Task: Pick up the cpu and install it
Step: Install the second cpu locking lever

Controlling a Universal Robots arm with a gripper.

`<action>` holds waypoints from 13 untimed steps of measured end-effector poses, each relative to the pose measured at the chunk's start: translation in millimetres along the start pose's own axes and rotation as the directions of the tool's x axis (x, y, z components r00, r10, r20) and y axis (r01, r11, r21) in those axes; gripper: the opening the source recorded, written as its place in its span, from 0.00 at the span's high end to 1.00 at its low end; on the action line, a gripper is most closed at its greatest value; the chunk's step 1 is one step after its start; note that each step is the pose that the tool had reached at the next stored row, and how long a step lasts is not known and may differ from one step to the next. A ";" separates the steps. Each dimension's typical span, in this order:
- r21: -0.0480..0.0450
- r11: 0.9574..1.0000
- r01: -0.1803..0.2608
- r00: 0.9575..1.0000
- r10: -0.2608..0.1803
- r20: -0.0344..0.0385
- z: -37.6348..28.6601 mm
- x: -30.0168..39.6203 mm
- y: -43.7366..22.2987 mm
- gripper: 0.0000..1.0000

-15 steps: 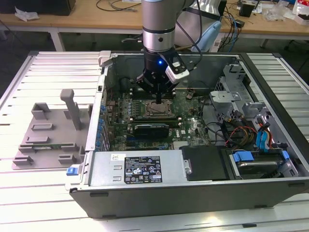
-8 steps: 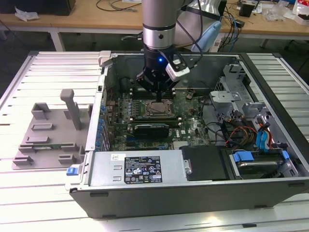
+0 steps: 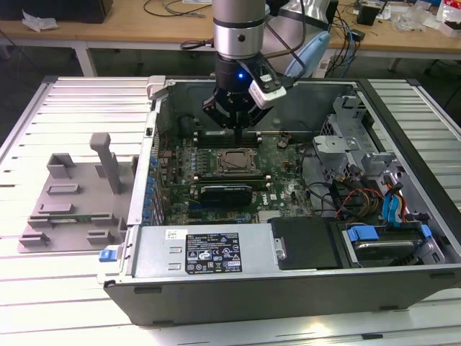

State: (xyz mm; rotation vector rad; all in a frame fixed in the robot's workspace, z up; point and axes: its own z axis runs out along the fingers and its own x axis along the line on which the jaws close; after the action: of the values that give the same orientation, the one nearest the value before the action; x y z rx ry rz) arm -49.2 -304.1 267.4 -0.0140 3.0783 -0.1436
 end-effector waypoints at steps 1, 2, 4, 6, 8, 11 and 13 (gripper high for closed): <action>0.000 1.000 0.000 1.000 0.000 0.000 -0.1 0.1 -0.9 0.89; 0.000 1.000 0.000 1.000 0.000 0.000 0.0 0.1 -2.1 0.89; 0.000 1.000 0.000 1.000 0.000 0.000 0.8 0.2 -9.5 0.89; -0.001 1.000 0.000 1.000 0.000 0.000 2.1 0.3 -22.1 0.89; -0.004 1.000 0.000 1.000 0.000 0.000 3.2 0.4 -28.3 0.89; -0.008 1.000 0.000 1.000 0.000 0.000 6.5 0.6 -32.2 0.89; -0.010 1.000 -0.001 1.000 0.001 0.000 15.3 1.2 -33.4 0.89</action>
State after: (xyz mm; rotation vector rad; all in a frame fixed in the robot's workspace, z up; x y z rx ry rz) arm -49.3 -338.8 255.3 -0.0133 3.0791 -0.1284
